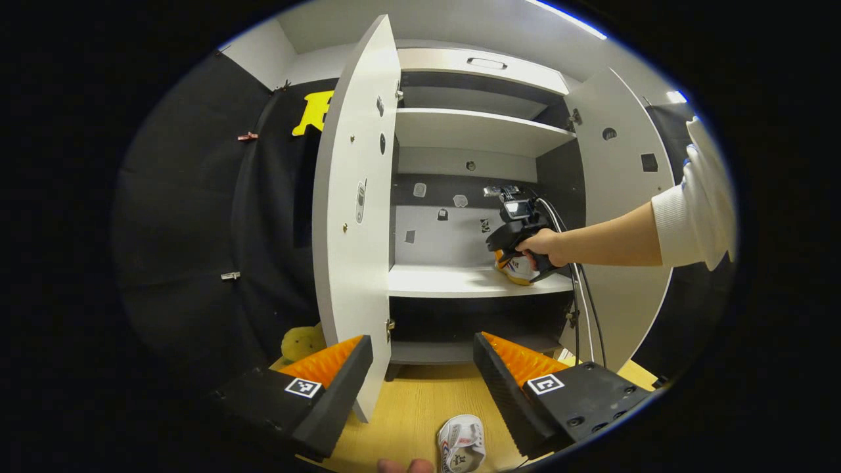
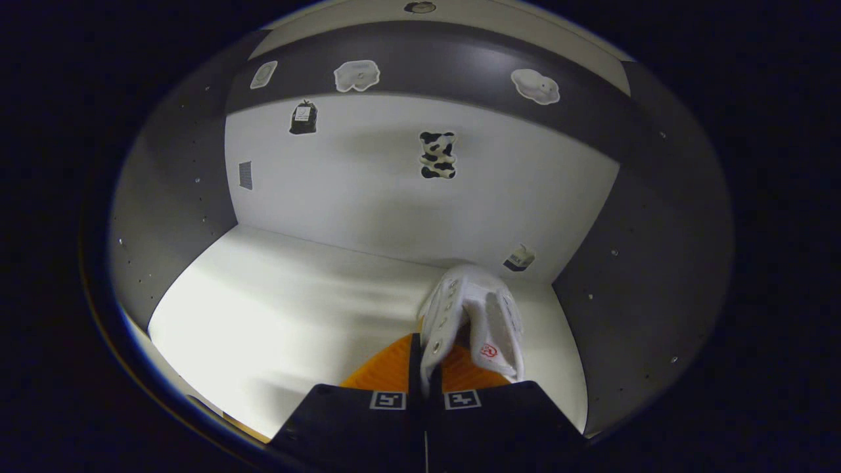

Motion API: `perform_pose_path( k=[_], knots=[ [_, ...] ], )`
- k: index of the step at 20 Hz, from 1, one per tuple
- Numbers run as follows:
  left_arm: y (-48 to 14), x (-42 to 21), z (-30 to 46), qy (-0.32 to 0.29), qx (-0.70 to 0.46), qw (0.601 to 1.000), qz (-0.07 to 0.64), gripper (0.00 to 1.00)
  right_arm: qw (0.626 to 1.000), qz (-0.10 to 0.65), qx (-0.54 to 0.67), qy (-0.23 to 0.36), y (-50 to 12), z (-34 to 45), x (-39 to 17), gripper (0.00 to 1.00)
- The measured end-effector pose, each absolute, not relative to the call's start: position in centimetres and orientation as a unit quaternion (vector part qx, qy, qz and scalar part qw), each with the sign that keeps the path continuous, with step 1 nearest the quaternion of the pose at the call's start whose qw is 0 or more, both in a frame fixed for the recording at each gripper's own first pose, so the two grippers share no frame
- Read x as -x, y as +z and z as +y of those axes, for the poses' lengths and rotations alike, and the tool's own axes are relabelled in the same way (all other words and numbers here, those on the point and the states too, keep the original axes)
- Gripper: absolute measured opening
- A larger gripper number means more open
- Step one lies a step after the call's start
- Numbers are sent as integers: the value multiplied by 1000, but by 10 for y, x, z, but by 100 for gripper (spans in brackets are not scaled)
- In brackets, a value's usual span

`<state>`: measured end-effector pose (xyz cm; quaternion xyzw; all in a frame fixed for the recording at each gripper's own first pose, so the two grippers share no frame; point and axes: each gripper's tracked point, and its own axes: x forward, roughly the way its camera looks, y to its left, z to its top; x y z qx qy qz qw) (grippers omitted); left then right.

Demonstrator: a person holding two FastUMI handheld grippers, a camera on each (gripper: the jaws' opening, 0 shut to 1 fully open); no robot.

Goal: Grab one shoe with the right hand and put it into the shoe cabinet, grab the other shoe with the left hand and put it into the shoe cabinet; then close the right door with the right hand and the left door with the left hand.

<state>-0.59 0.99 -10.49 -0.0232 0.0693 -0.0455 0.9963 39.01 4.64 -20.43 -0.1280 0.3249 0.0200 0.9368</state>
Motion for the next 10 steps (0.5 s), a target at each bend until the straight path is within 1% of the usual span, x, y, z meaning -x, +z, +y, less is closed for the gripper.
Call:
perform_pose_path(
  k=[1, 2, 3, 5, 6, 7, 8, 9, 10],
  knots=[
    [-106, 6, 10, -45, 25, 996, 70, 97, 936, 321, 140, 17, -204, 44, -390, 8],
    [-106, 6, 10, -44, 26, 996, 72, 98, 935, 325, 143, 17, -203, 45, -386, 16],
    [-107, 7, 9, -44, 27, 996, 72, 98, 935, 327, 137, 18, -202, 46, -382, 18],
    [-106, 9, 6, -46, 29, 996, 72, 99, 940, 321, 112, 24, -195, 52, -374, 41],
    [-105, 10, 5, -47, 29, 996, 71, 99, 944, 313, 99, 26, -188, 54, -369, 55],
    [-105, 11, 3, -47, 30, 996, 69, 99, 948, 305, 89, 28, -182, 55, -363, 59],
    [-103, 12, 1, -48, 30, 996, 68, 99, 952, 294, 82, 32, -175, 57, -357, 70],
    [-103, 14, 0, -49, 29, 996, 66, 99, 955, 285, 78, 35, -169, 59, -351, 77],
    [-103, 15, -2, -50, 28, 996, 65, 99, 959, 272, 72, 37, -159, 60, -343, 92]
  ],
)
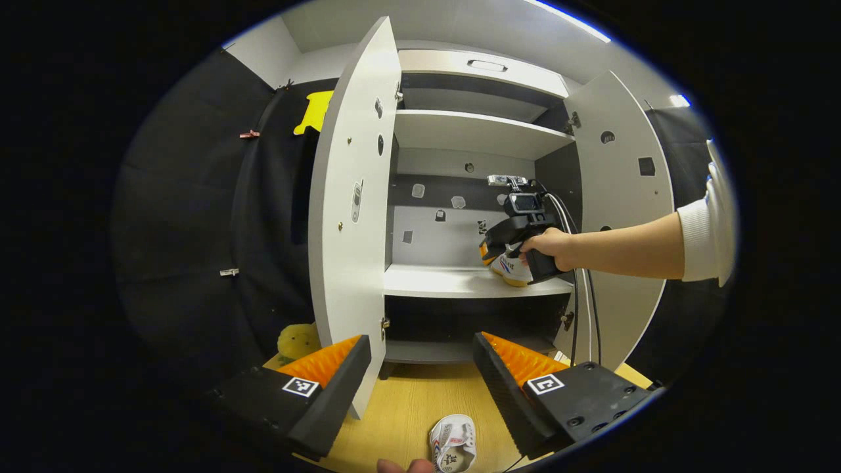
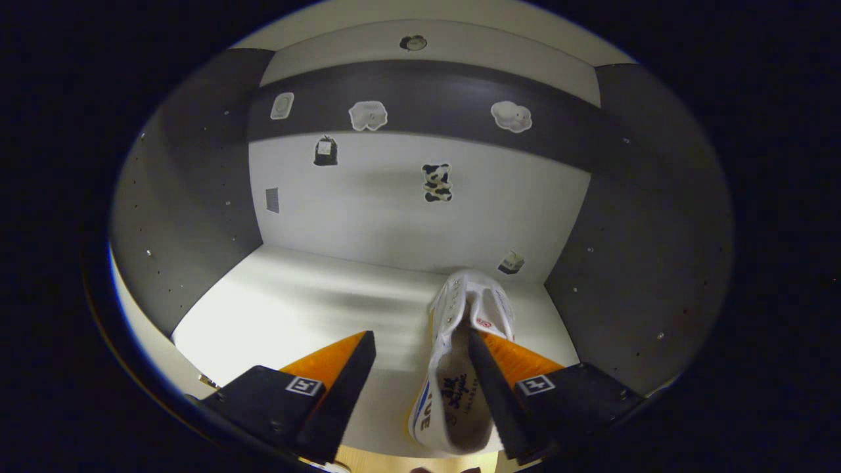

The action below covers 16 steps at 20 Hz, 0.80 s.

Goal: Grab one shoe with the right hand and put it into the shoe cabinet, grab the other shoe with the left hand and put it into the shoe cabinet; then close the right door with the right hand and the left door with the left hand.

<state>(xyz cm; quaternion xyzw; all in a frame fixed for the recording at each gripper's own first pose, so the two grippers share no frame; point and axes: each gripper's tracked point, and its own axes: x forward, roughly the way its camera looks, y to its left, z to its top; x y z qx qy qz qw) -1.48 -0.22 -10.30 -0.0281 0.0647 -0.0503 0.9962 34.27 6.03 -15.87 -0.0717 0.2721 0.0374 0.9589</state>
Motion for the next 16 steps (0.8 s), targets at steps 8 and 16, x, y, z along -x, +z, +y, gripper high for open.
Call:
perform_pose_path(
  k=[8, 16],
  knots=[
    [-113, 19, -3, -57, 22, 996, 68, 99, 988, 139, 14, 71, -67, 65, -239, 99],
    [-201, 39, -13, -103, 4, 988, 118, 99, 996, 46, -8, 75, -5, 37, -100, 98]
  ],
)
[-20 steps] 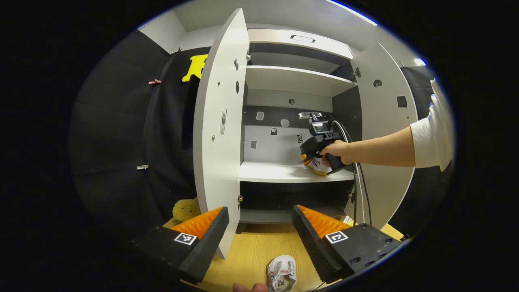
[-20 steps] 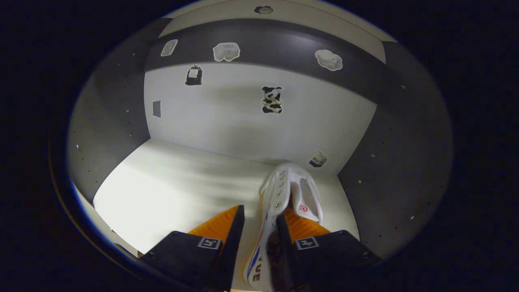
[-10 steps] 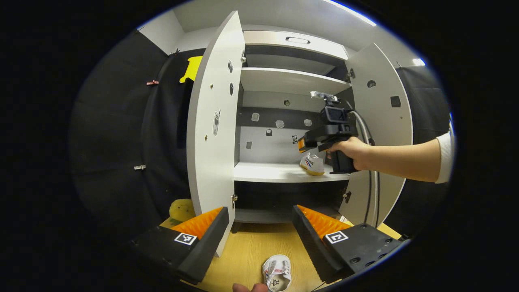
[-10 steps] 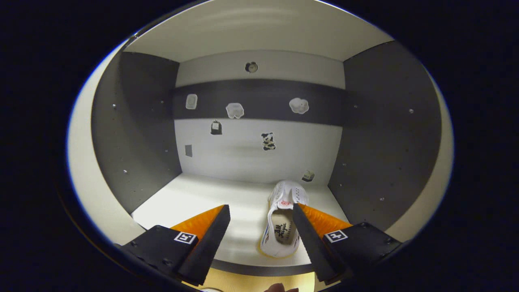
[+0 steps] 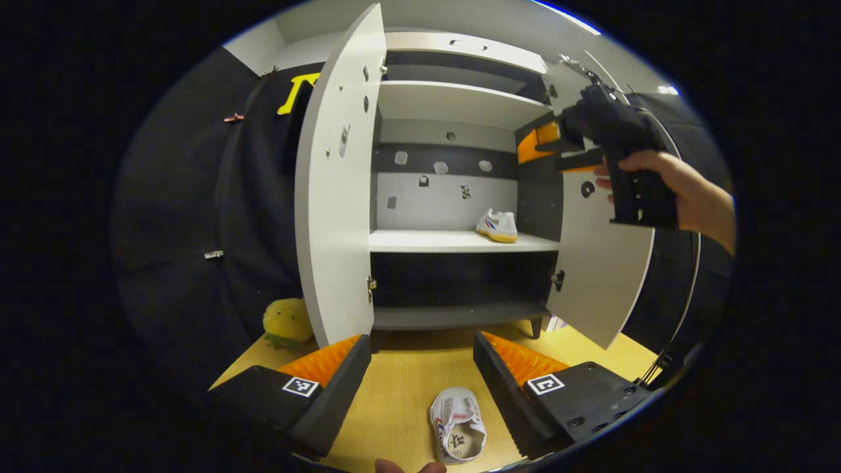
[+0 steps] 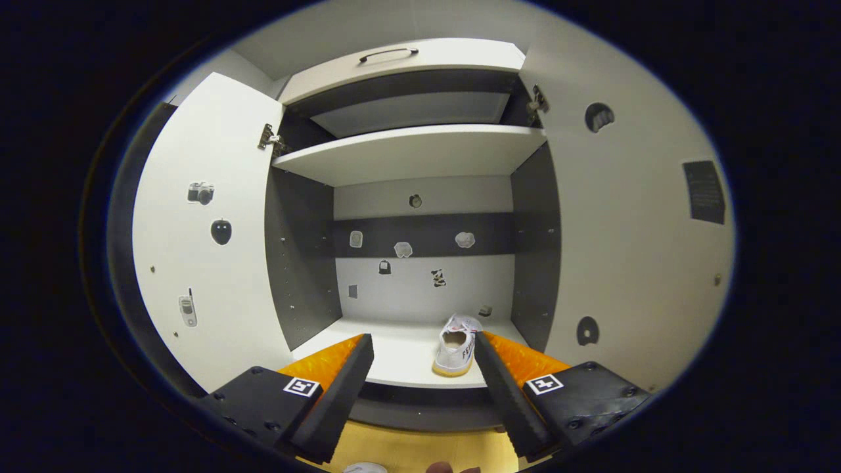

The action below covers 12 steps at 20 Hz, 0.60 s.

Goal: Grab one shoe with the right hand and put it into the shoe cabinet, grab the other shoe with the left hand and put it into the shoe cabinet; then close the right door with the right hand and the left door with the left hand.

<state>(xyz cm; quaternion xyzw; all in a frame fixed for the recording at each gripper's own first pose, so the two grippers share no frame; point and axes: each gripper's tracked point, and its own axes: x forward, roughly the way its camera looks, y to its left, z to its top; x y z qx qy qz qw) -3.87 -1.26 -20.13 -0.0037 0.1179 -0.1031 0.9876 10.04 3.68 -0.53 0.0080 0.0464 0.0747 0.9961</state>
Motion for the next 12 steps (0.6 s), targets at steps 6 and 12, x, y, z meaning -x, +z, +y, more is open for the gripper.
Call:
perform_pose_path(
  k=[6, 12],
  knots=[
    [-312, 71, -29, -141, -11, 968, 208, 86, 996, 48, 0, 72, -5, 14, -52, 98],
    [-405, 73, -51, -178, -17, 943, 282, 65, 996, 49, -3, 69, 11, -5, -22, 98]
  ],
)
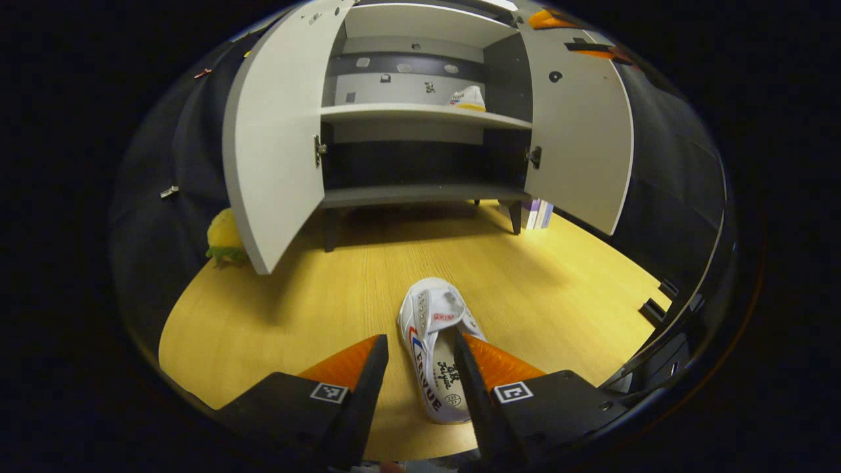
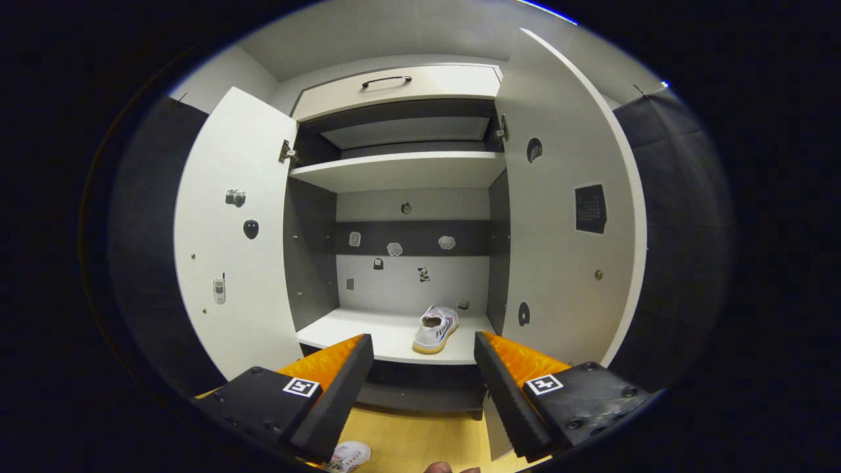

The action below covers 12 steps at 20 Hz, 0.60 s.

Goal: Grab one shoe with the right hand and put it into the shoe cabinet, grab the other shoe with the left hand and put it into the shoe cabinet; then close the right door with the right hand and the left door with the left hand.

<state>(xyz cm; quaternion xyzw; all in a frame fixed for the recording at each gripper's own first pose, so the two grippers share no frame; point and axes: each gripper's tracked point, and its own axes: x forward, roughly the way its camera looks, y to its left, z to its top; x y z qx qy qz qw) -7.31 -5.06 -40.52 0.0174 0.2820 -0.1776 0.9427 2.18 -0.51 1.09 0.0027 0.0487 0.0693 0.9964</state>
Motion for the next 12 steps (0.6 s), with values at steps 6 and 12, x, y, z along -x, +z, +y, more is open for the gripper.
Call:
perform_pose_path(
  k=[6, 12],
  knots=[
    [-454, 48, -55, -165, -19, 932, 321, 48, 999, 25, 17, 44, 36, -39, -5, 98],
    [-463, 21, -58, -147, -53, 937, 313, 30, 999, 35, 27, 4, 40, -67, 7, 98]
  ],
)
